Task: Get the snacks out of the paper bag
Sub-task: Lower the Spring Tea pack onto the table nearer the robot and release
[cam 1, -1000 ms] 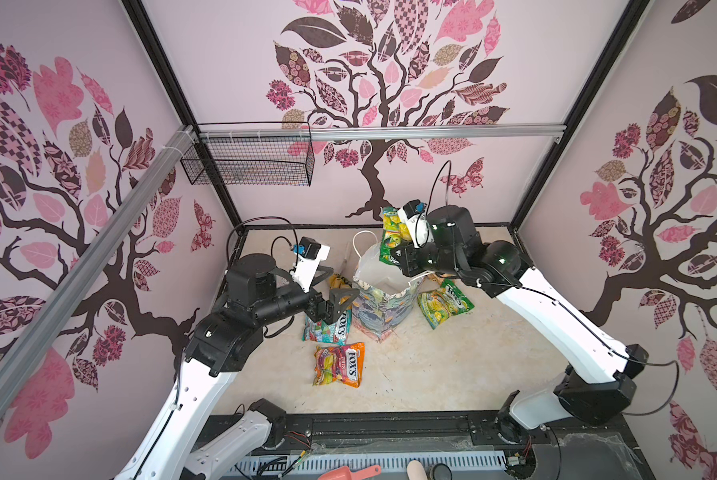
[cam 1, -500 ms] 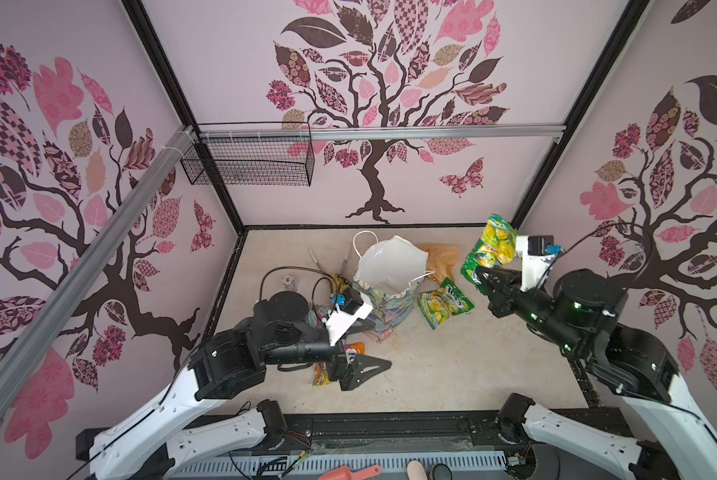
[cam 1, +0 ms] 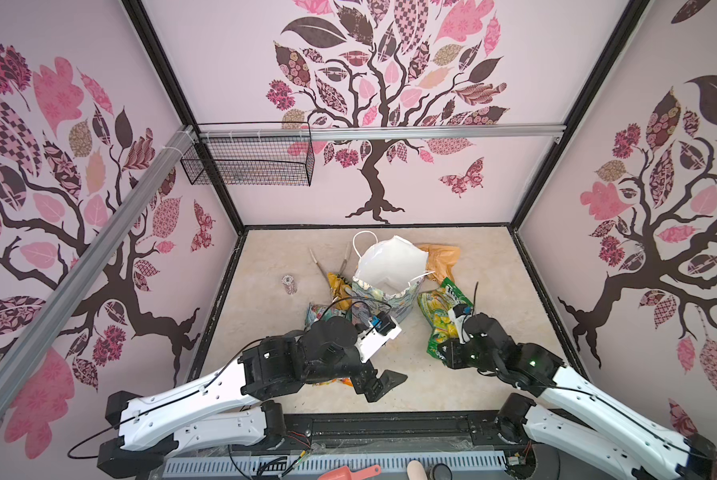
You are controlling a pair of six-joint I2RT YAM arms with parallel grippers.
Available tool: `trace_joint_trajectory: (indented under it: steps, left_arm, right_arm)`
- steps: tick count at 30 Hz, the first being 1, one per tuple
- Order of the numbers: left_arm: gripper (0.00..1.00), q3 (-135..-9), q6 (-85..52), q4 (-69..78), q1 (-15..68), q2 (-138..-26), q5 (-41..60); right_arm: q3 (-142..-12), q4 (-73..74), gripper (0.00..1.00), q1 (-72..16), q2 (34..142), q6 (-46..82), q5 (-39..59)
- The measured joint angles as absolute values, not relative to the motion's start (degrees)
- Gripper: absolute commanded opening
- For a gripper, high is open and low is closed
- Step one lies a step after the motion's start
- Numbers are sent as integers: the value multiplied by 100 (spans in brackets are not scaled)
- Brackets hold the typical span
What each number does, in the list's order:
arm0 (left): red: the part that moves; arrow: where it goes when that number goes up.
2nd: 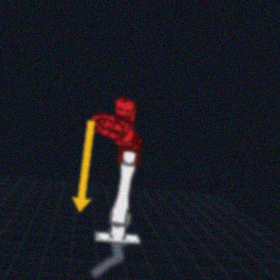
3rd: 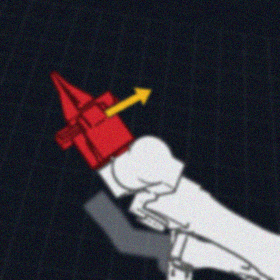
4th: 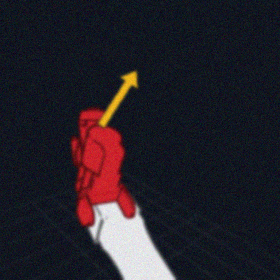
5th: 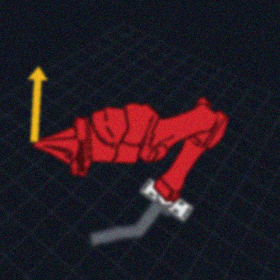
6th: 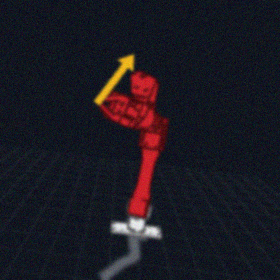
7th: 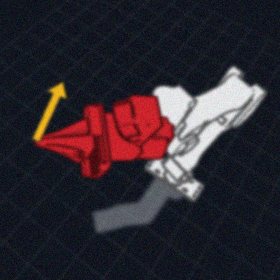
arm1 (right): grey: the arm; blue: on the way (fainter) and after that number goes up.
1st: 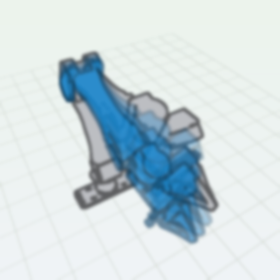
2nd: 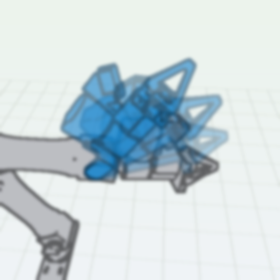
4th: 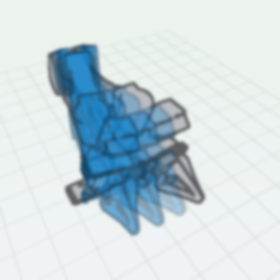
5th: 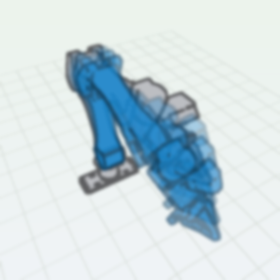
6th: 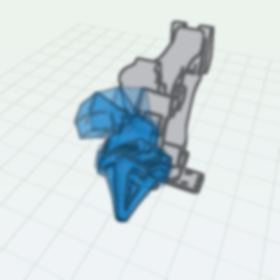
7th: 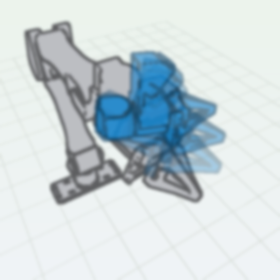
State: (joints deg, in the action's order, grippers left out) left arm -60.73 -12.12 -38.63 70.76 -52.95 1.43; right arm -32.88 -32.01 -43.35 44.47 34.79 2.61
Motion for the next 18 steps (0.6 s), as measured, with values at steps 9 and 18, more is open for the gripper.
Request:
trace_joint_trajectory:
  steps: [9,18]
  left_arm:
    - [96,-5129,-1544,-3649,7081,-4403,-1035]
    - [96,-5046,-1715,-3669,7081,-4622,-1457]
  right_arm:
    - [-2447,-1315,7,-4338,5470,3625,851]
    - [-2440,-642,40,-4338,5673,3494,956]
